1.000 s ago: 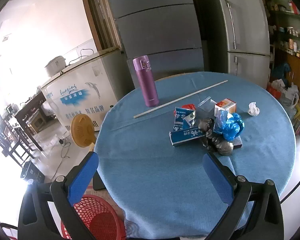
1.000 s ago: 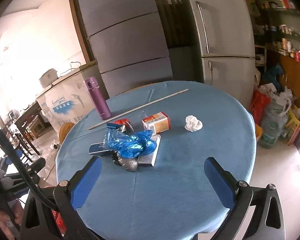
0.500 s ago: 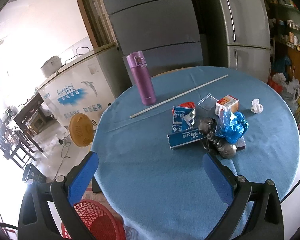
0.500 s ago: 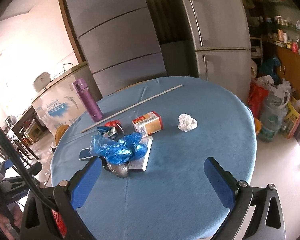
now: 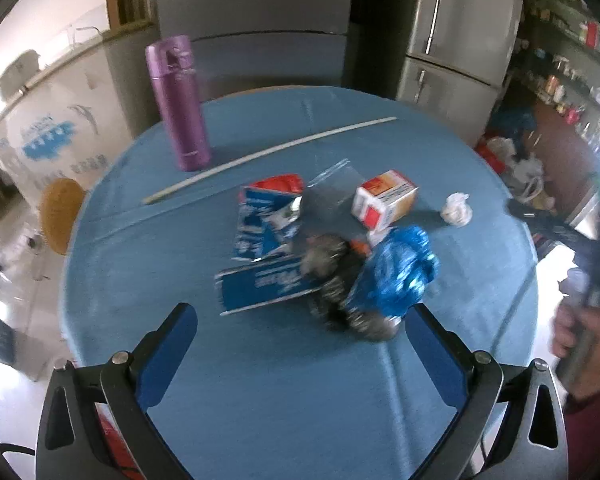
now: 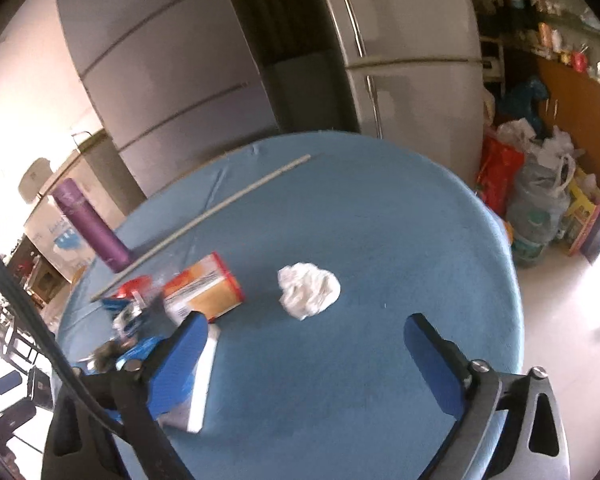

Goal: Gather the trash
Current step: 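Grasp the white tissue with the right gripper while the left grasps the blue bag, then lift the tissue with the right gripper while the left lifts the blue bag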

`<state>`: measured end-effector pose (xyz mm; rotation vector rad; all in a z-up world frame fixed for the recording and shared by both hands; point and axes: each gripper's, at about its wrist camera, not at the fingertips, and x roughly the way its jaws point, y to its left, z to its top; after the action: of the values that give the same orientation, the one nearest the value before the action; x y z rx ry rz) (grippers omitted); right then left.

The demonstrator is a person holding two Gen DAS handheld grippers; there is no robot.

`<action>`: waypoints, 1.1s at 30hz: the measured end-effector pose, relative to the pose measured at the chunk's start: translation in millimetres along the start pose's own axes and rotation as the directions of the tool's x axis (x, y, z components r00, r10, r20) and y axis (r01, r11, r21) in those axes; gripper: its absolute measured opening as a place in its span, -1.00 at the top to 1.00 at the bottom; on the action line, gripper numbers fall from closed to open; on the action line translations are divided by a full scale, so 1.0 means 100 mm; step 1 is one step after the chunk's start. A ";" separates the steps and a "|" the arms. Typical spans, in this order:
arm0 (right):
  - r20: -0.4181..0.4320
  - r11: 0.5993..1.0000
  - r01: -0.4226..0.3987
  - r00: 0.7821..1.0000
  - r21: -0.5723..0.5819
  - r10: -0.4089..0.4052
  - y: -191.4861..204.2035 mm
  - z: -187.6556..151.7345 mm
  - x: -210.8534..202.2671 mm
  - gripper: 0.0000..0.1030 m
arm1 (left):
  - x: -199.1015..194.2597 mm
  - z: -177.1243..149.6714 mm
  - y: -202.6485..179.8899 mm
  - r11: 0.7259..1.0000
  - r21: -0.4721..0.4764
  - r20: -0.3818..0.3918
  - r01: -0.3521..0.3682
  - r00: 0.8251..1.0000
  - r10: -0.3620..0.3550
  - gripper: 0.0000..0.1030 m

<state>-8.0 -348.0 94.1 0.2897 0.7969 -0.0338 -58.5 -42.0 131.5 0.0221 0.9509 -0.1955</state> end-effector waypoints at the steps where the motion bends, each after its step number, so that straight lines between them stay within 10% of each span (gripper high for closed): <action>1: -0.015 1.000 -0.002 1.000 0.001 0.002 -0.04 0.05 0.13 -0.82 | 0.03 0.04 -0.03 1.000 -0.001 0.002 0.012 1.000 -0.012 -1.00; 8: -0.060 1.000 -0.029 0.998 0.013 0.029 -0.17 0.23 0.74 -0.74 | 0.37 0.28 -0.37 0.997 0.051 -0.016 0.056 0.998 -0.056 -0.91; 17: -0.178 0.997 -0.075 0.981 0.019 0.077 -0.13 0.18 1.21 0.01 | 0.78 0.15 -0.58 0.982 0.076 -0.149 0.175 0.975 -0.163 0.57; 20: -0.156 0.996 -0.085 0.984 0.023 0.088 -0.12 0.14 1.14 0.08 | 0.72 0.14 -0.64 0.978 0.105 -0.130 0.181 0.977 -0.167 0.76; 33: -0.073 0.964 -0.237 0.966 0.120 0.246 -0.12 -0.14 0.34 0.09 | 0.07 0.04 -0.51 0.980 0.115 0.015 0.163 0.986 -0.166 0.91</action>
<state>4.0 -353.5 57.7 0.4946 0.8435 0.1662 -60.3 -94.0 131.6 0.0457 0.9165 -0.4021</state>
